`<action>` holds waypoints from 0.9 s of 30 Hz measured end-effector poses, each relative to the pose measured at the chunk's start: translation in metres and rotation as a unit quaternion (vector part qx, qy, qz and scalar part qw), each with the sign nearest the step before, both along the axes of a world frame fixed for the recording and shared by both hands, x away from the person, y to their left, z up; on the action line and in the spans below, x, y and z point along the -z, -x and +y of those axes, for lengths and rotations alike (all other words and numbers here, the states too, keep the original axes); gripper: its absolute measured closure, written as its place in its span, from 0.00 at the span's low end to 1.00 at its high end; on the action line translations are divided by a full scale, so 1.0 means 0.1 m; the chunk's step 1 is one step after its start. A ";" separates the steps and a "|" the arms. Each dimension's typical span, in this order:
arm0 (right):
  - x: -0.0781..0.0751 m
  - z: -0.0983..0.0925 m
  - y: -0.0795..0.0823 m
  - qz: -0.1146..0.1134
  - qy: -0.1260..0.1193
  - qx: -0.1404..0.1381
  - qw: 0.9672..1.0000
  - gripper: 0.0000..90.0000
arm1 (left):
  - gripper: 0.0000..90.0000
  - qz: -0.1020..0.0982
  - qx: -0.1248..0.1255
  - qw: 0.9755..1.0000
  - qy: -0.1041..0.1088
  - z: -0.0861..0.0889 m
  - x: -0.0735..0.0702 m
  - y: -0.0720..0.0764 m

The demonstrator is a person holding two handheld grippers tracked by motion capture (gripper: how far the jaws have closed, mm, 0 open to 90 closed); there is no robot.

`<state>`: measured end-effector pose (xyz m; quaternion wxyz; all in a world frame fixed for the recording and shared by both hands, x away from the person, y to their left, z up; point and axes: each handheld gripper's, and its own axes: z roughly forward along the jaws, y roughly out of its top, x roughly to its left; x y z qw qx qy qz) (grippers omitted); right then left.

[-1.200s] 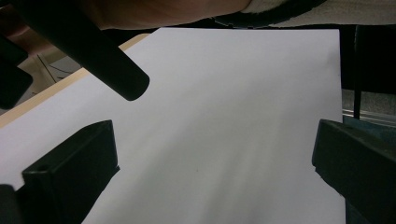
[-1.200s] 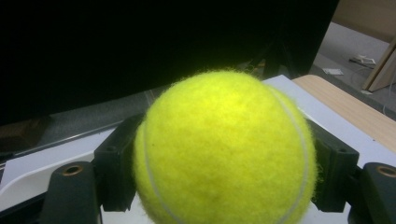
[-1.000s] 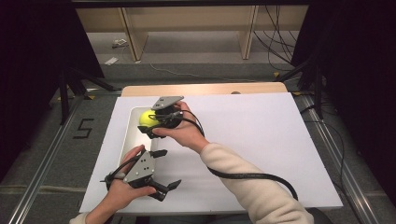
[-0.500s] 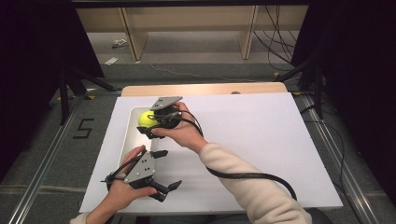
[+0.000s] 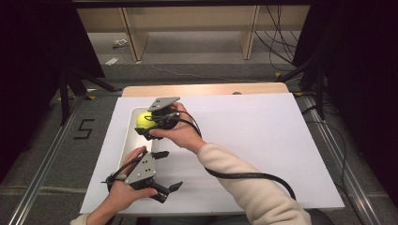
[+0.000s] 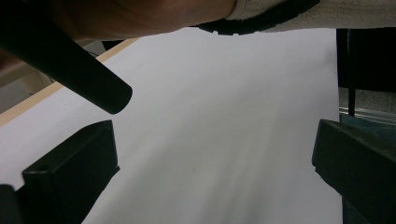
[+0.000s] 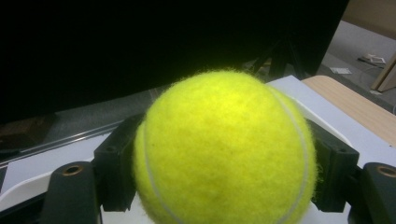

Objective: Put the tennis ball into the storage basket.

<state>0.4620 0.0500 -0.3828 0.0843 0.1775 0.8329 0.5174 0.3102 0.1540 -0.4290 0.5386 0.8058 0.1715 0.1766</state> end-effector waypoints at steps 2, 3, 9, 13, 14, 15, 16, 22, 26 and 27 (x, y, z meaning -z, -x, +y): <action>0.00 0.01 0.00 0.002 0.000 -0.001 1.000 0.29 | 0.00 0.000 0.000 1.000 0.000 0.00 0.00 0.00; 0.00 0.01 0.00 0.002 0.001 -0.002 1.000 0.29 | 0.00 0.000 0.000 1.000 0.000 0.00 0.00 0.00; 0.00 0.04 0.00 0.000 0.001 -0.003 1.000 0.29 | 0.00 0.000 0.001 1.000 0.000 0.00 0.00 0.00; -0.01 0.06 -0.01 0.002 0.002 -0.004 1.000 0.29 | 0.00 0.000 0.001 1.000 -0.001 0.00 0.00 0.00; 0.00 0.07 -0.01 0.001 0.002 -0.004 1.000 0.29 | 0.00 -0.001 0.001 1.000 -0.001 0.00 0.00 0.00; 0.00 0.07 -0.01 0.002 0.002 -0.005 1.000 0.29 | 0.00 0.000 0.001 1.000 -0.001 0.00 0.00 0.00; 0.00 0.08 -0.01 0.002 0.003 -0.006 1.000 0.29 | 0.00 0.000 0.001 1.000 -0.001 0.00 0.00 0.00; 0.00 0.11 -0.02 0.003 0.003 -0.008 1.000 0.29 | 0.00 0.000 0.001 1.000 0.001 0.00 0.00 0.00; 0.01 0.13 -0.02 0.006 0.006 -0.010 1.000 0.29 | 0.00 -0.001 0.001 1.000 0.000 0.00 0.00 0.00; 0.01 0.14 -0.02 0.006 0.007 -0.009 1.000 0.29 | 0.00 -0.001 0.002 1.000 0.000 0.00 0.00 0.00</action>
